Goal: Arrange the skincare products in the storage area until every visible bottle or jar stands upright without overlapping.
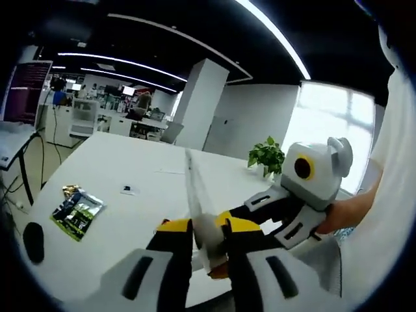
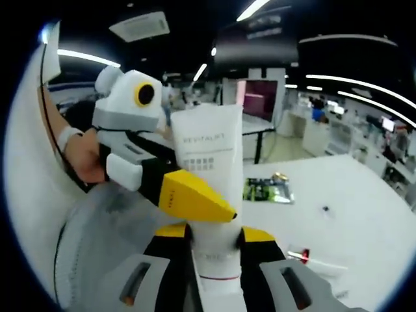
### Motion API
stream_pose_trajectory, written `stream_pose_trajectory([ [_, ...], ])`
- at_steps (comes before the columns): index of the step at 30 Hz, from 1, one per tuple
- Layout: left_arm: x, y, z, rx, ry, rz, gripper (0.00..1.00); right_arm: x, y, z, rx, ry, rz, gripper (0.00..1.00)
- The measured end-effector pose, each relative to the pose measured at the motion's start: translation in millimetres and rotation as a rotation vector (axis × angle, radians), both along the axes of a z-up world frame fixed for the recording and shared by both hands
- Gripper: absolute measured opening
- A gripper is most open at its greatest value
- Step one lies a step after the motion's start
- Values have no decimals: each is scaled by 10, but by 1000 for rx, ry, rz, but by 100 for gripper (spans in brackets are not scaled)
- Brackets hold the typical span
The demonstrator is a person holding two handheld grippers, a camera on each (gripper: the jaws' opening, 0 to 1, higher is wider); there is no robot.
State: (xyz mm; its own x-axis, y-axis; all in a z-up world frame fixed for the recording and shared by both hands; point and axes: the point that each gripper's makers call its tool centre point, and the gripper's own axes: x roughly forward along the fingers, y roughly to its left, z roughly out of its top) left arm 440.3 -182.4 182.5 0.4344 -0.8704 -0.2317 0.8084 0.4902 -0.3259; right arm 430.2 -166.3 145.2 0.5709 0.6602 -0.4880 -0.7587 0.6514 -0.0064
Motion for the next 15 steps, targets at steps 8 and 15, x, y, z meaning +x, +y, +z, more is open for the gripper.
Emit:
stream_pose_trajectory([
  [8, -169, -70, -113, 101, -54, -102, 9, -149, -21, -128, 18, 83, 77, 25],
  [15, -504, -224, -166, 122, -52, -295, 9, -409, -18, -181, 9, 108, 280, 28],
])
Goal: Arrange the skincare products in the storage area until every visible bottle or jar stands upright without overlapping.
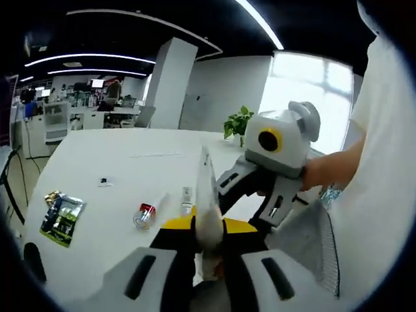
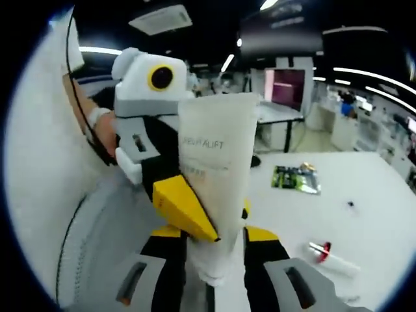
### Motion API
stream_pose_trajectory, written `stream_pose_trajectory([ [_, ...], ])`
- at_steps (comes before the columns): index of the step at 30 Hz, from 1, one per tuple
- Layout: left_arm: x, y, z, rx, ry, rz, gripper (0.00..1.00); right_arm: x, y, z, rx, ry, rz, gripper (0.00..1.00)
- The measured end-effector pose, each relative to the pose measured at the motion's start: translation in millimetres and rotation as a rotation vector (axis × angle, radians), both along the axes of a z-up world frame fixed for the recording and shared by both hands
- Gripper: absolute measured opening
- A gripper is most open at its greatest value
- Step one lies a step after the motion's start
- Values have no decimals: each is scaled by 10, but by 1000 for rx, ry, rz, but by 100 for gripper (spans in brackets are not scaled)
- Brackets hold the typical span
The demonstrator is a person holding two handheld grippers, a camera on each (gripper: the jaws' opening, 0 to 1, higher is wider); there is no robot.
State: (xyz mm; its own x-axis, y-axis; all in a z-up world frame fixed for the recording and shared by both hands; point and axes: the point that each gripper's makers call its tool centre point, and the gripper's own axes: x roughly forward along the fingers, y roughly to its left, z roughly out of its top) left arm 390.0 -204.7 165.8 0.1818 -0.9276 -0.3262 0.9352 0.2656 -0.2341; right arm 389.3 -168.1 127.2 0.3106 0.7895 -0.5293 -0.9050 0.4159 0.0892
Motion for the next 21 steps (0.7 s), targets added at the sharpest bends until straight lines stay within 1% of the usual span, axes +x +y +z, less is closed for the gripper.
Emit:
stream_pose_trajectory([
  [1, -63, -21, 8, -6, 12, -39, 9, -42, 10, -3, 12, 13, 25, 27],
  [3, -146, -35, 4, -12, 44, -84, 9, -156, 25, -8, 52, 66, 80, 24],
  [4, -186, -48, 11, -17, 52, -110, 9, -232, 45, 8, 104, 111, 114, 23],
  [5, -220, -57, 16, -28, 74, -131, 9, -251, 42, 10, 125, 131, 117, 23],
  [6, -238, -64, 26, -35, 77, -143, 9, -262, 33, 12, 150, 147, 122, 24],
  [7, -249, -67, 38, -41, 82, -149, 9, -270, 30, 26, 168, 146, 131, 24],
  [9, -269, -72, 67, -55, 89, -166, 9, -344, 52, 64, 211, 157, 164, 20],
  [10, -288, -71, 71, -57, 99, -174, 9, -325, 40, 59, 207, 141, 151, 19],
  [11, -288, -70, 66, -59, 95, -179, 9, -350, 47, 58, 204, 139, 160, 19],
  [14, -324, -84, 55, -48, 91, -196, 10, -368, 52, 42, 192, 157, 156, 18],
  [16, -317, -83, 52, -48, 88, -195, 10, -340, 44, 51, 176, 105, 149, 17],
  [17, -299, -83, 60, -55, 89, -189, 11, -326, 41, 63, 179, 89, 144, 17],
  [19, -259, -88, 79, -73, 110, -163, 12, -302, 23, 62, 175, 81, 125, 16],
  [21, -184, -96, 168, -129, 128, -123, 13, -238, 3, 66, 169, 47, 95, 16],
])
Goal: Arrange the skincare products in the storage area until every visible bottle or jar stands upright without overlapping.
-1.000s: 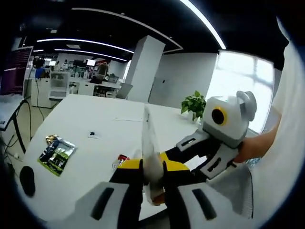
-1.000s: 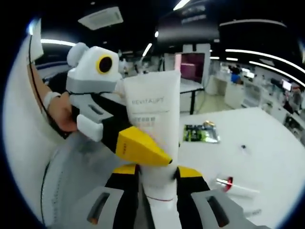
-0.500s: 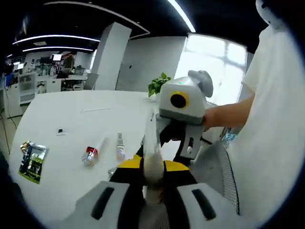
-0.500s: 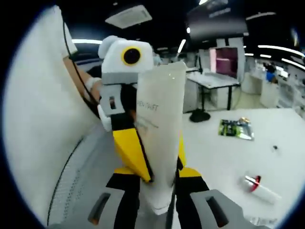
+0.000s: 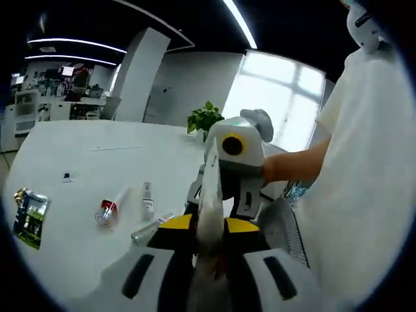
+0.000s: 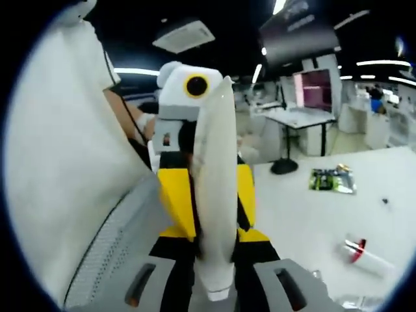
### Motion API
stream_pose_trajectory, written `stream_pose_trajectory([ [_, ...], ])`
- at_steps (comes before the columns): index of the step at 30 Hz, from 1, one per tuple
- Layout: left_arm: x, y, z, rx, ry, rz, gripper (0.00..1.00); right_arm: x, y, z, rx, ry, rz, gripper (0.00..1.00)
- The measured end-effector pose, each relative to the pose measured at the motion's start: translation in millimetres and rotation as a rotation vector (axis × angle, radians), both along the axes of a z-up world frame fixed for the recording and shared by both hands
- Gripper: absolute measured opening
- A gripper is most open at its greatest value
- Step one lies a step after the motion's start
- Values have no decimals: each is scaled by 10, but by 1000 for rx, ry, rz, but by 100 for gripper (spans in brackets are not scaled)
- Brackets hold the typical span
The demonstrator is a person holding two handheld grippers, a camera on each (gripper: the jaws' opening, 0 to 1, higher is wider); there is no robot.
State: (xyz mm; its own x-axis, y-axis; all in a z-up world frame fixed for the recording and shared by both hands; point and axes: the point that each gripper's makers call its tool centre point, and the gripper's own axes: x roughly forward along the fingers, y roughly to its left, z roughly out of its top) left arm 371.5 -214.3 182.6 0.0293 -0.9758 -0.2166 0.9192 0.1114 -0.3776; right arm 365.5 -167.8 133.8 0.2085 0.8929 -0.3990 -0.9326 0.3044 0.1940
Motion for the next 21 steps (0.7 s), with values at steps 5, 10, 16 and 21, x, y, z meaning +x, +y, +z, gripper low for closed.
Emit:
stream_pose_trajectory([
  [5, 181, 62, 84, -47, 13, 82, 15, 185, -73, 25, 17, 4, -136, 15],
  [10, 148, 29, 11, -13, -22, 72, 16, 201, -47, 124, 64, 13, -153, 15],
  [16, 125, 37, 53, -30, -48, 60, 14, 164, -1, 147, 84, 27, -124, 17],
  [21, 63, 29, 14, 0, -59, 30, 10, 83, 15, 99, 55, 57, -80, 19],
])
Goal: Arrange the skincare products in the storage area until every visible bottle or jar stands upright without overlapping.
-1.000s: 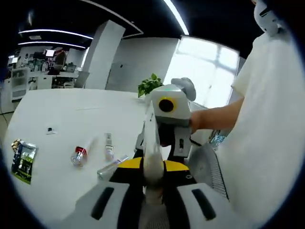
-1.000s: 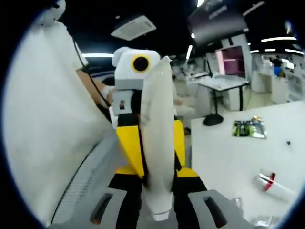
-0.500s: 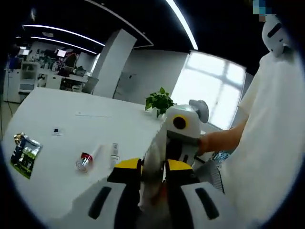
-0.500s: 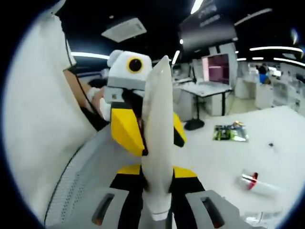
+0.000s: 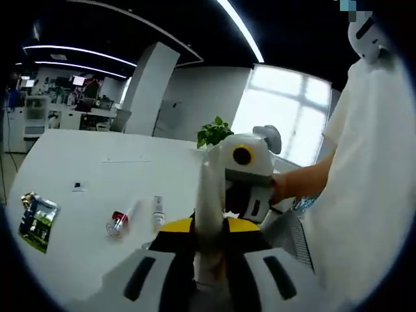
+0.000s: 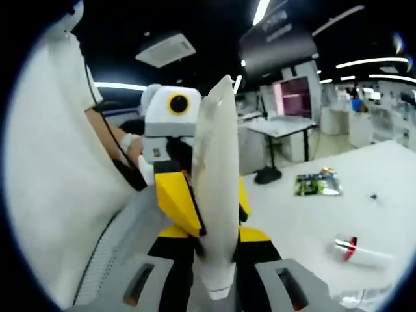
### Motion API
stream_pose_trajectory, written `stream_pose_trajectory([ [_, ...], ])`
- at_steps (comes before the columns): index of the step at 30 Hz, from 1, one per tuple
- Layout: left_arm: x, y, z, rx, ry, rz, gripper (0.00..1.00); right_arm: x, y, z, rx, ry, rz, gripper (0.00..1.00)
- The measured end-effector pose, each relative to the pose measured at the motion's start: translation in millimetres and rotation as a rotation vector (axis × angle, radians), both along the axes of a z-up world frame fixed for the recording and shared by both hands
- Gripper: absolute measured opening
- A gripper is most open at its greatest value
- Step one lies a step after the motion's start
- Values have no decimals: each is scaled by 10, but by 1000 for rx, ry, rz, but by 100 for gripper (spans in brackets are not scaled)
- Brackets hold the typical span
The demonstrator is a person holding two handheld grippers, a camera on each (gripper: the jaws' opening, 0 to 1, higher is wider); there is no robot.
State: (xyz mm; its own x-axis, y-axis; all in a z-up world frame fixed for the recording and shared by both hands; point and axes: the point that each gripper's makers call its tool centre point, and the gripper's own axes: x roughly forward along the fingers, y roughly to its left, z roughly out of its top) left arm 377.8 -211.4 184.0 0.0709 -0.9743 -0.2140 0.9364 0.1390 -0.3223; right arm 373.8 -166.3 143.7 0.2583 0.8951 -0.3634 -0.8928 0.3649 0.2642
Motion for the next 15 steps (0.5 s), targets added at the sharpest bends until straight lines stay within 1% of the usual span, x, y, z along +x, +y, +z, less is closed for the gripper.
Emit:
stream_pose_trajectory([
  [2, 8, 2, -7, 5, -4, 7, 9, 12, -4, -6, -2, 11, -4, 20],
  [5, 62, 1, -40, 25, -11, 43, 9, 59, -32, -41, -61, 10, -16, 22],
  [6, 74, 1, -50, 33, -17, 52, 9, 72, -44, -52, -86, -3, -9, 22],
  [7, 96, 13, -83, 57, -37, 66, 9, 94, -79, -71, -133, -42, 6, 22],
  [9, 124, 28, -152, 96, -63, 75, 9, 92, -143, -120, -199, -67, 35, 22],
  [10, 124, 24, -172, 107, -72, 75, 9, 59, -206, -183, -246, -50, 60, 24],
  [11, 113, 20, -194, 116, -76, 68, 9, 47, -265, -228, -282, -32, 65, 26],
  [12, 89, 12, -215, 129, -86, 57, 9, 69, -341, -256, -321, -43, 63, 29],
  [13, 60, 0, -223, 138, -96, 46, 9, 78, -389, -250, -339, -61, 70, 31],
  [14, 18, -5, -266, 166, -113, 21, 9, 82, -447, -206, -347, -76, 69, 33],
  [15, 13, -6, -284, 175, -121, 16, 9, 80, -475, -150, -338, -81, 64, 34],
])
